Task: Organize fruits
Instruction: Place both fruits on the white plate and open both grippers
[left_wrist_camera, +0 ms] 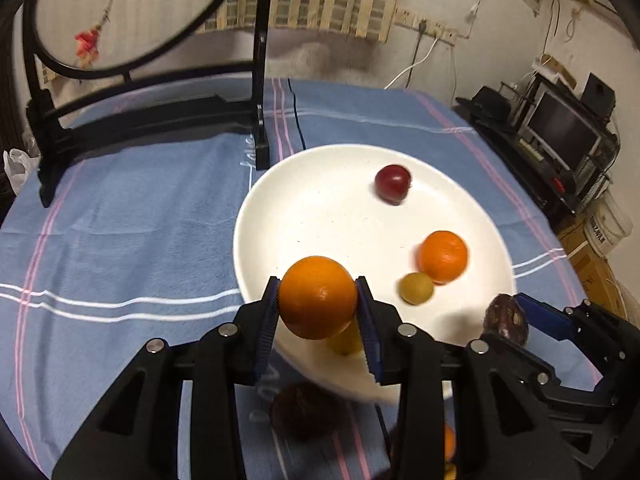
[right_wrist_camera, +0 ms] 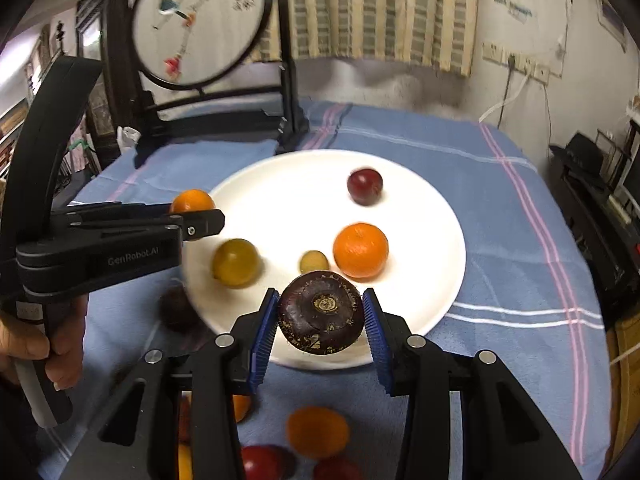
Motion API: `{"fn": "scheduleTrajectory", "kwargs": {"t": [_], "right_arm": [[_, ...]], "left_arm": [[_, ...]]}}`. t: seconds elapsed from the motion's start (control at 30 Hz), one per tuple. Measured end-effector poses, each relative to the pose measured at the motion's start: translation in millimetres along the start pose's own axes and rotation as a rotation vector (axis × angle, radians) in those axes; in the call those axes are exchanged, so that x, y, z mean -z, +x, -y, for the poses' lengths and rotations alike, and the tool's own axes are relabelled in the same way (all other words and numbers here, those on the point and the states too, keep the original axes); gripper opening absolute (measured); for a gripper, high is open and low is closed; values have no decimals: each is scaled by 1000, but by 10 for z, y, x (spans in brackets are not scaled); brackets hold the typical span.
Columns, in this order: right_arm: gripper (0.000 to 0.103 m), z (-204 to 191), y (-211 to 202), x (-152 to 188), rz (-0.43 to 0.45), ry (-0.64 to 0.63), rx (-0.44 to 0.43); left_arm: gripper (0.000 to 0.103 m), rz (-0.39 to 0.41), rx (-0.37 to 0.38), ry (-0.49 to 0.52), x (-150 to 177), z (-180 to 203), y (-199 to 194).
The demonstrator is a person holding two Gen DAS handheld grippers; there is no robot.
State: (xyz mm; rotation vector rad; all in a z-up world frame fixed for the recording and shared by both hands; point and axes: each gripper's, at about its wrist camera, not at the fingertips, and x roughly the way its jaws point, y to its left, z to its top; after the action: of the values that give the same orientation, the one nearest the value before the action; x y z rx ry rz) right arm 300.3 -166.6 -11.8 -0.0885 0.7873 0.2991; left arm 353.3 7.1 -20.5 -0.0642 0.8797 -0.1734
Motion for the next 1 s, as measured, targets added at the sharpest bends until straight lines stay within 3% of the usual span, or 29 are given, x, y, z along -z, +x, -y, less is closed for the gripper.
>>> {"fn": "scheduleTrajectory", "kwargs": {"t": [0.17, 0.2, 0.23, 0.27, 0.3, 0.33, 0.47, 0.6, 1.0], "right_arm": [[43, 61, 208, 36, -41, 11, 4], [43, 64, 240, 43, -48, 12, -1], [47, 67, 249, 52, -50, 13, -4], [53, 69, 272, 65, -54, 15, -12], [61, 74, 279, 73, -54, 18, -13], [62, 79, 276, 82, -51, 22, -11], [62, 61, 164, 104, -30, 13, -9], [62, 54, 60, 126, -17, 15, -14], [62, -56, -478, 572, 20, 43, -42]], "left_arm": [[37, -14, -3, -2, -28, 14, 203], [44, -14, -5, -4, -33, 13, 230], [62, -15, -8, -12, -42, 12, 255], [69, -14, -13, -20, -39, 11, 259], [70, -3, -8, -26, -36, 10, 243], [70, 4, -6, -26, -29, 18, 211], [71, 22, 0, -24, -4, -5, 5], [78, 63, 1, -64, 133, -142, -285], [82, 59, -19, -28, 826, -237, -766]]}}
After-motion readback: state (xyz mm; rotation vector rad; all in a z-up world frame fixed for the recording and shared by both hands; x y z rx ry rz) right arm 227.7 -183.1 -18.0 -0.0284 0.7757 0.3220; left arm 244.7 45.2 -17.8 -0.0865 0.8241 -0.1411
